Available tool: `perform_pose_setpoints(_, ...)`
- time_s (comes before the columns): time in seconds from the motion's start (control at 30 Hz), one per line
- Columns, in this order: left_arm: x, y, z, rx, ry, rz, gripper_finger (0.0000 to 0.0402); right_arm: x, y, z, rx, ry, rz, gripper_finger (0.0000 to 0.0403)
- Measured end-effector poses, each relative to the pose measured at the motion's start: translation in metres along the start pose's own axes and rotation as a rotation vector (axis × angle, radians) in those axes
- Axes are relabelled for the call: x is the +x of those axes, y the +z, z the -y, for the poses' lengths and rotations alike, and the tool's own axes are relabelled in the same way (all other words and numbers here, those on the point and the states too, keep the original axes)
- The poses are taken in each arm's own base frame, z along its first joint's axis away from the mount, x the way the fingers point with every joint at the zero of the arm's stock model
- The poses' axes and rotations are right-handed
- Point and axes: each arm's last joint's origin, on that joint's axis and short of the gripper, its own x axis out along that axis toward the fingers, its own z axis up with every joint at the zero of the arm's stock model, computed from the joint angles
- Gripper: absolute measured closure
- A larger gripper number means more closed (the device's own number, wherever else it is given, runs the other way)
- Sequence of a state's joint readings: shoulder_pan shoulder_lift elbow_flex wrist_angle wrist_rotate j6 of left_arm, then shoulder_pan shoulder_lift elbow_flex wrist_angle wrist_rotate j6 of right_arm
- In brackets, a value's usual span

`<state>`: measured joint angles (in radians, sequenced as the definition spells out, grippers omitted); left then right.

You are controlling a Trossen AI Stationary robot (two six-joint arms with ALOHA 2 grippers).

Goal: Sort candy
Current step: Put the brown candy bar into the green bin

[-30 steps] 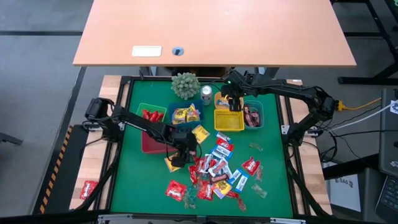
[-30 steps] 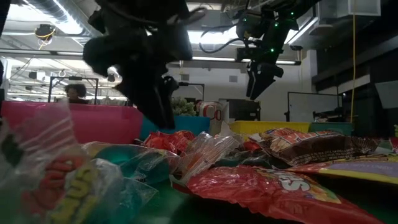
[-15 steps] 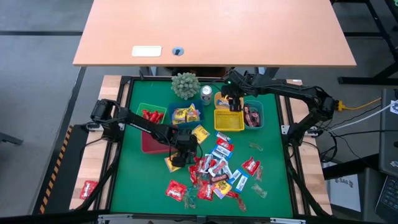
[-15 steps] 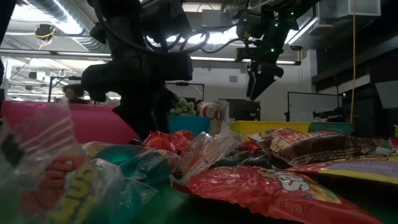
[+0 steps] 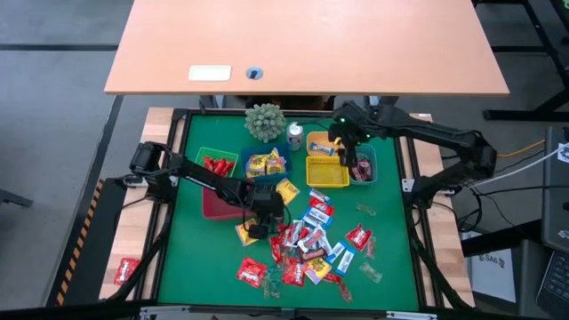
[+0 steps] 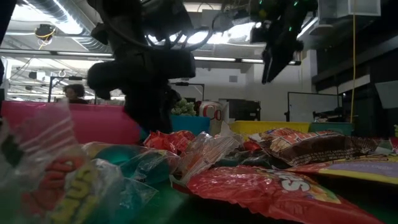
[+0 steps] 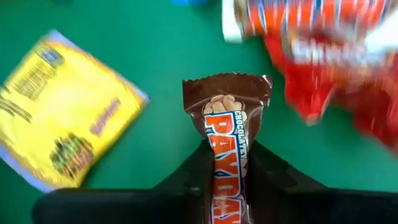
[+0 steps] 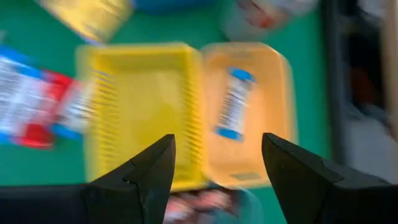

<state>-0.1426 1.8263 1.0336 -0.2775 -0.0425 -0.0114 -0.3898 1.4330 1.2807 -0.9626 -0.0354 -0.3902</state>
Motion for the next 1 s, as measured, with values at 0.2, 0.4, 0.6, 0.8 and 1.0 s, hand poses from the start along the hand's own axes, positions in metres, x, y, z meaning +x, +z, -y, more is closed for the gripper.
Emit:
perform_pose_setpoints(0.2, -0.001, 0.015, -0.012, -0.099, 0.018, 0.160, 0.0344, -0.008, 0.010, -0.034, -0.043, 0.210, 0.084, 0.0164)
perform_pose_setpoints(0.4, -0.007, 0.035, -0.029, -0.183, 0.157, 0.379, 0.0345, -0.009, 0.020, -0.066, -0.099, 0.249, 0.115, 0.0164)
perform_pose_setpoints(0.6, -0.017, 0.052, -0.039, -0.231, 0.216, 0.595, 0.0345, -0.010, 0.024, -0.081, -0.166, 0.183, 0.122, 0.0164)
perform_pose_setpoints(0.8, -0.023, 0.061, -0.043, -0.222, 0.139, 0.701, 0.0345, -0.013, 0.028, -0.100, -0.425, 0.173, 0.164, 0.0164)
perform_pose_setpoints(1.0, -0.023, 0.061, -0.045, -0.243, -0.006, 0.704, 0.0345, -0.017, 0.029, -0.128, -0.701, 0.196, 0.211, 0.0164)
